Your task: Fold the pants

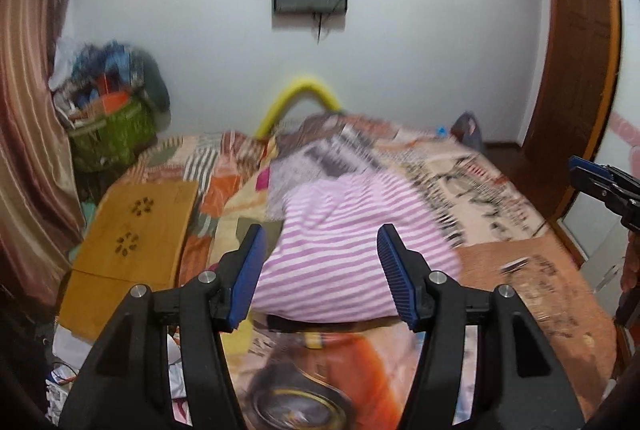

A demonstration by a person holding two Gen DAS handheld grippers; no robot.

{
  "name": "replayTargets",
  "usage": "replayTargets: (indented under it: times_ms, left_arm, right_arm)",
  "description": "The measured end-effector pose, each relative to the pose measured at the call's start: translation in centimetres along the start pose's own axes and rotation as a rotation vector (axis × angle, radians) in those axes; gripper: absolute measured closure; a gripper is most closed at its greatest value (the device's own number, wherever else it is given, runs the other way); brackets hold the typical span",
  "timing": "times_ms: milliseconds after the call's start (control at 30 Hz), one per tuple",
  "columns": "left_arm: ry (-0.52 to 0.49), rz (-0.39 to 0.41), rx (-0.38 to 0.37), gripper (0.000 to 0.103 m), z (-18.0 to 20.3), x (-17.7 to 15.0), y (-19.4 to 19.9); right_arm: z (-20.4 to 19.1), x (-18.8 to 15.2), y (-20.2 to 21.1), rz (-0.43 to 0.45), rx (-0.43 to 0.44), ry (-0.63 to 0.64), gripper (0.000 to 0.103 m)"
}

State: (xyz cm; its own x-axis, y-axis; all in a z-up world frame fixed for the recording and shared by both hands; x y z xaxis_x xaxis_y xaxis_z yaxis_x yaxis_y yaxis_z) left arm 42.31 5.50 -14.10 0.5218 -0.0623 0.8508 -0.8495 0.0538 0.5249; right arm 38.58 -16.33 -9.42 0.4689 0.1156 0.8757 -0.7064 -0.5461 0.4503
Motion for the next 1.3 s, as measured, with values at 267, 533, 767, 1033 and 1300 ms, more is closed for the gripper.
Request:
replayTargets:
  times_ms: [267, 533, 767, 1033, 1300]
  left_arm:
    - [0.007, 0.192, 0.009, 0.045, 3.6, 1.0, 13.8]
    - [0.033, 0.306, -0.011, 0.035, 5.9, -0.8, 23.5]
    - [0.038, 0.357, -0.005, 0.019, 7.2, -3.0, 27.5]
    - [0.044, 0.364, 0.008, 0.001, 7.5, -4.8, 28.8]
    - [0.068, 0.361, -0.010, 0.000, 7.1, -5.1, 29.1]
  right_arm:
    - [-7.6, 2.7, 11.1, 0.192, 0.048, 0.077, 0.066]
    - [-12.3, 2.0, 18.1, 0.311, 0.083, 0.073, 0.065]
    - [-13.5, 0.7, 19.9, 0.353, 0.073, 0.065, 0.048]
    - [-14.3, 0.1, 20.9, 0.381, 0.001, 0.085, 0.019]
    - [-14.1, -0.9, 20.3, 0.376, -0.034, 0.072, 0.004]
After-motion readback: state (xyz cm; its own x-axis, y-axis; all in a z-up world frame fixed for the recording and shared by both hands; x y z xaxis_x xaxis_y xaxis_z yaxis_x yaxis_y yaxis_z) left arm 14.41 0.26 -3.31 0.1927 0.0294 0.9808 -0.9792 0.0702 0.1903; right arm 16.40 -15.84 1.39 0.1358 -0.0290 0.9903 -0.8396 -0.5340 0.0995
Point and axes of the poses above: each gripper's, at about its wrist camera, not at the fingertips, and y roughly against the way its jaws point, z to its right, x to its top, the point moved 8 cm from there along -y, roughly the way its jaws point, and after that the axes turned 5 degrees about x, right-handed, at the moved point
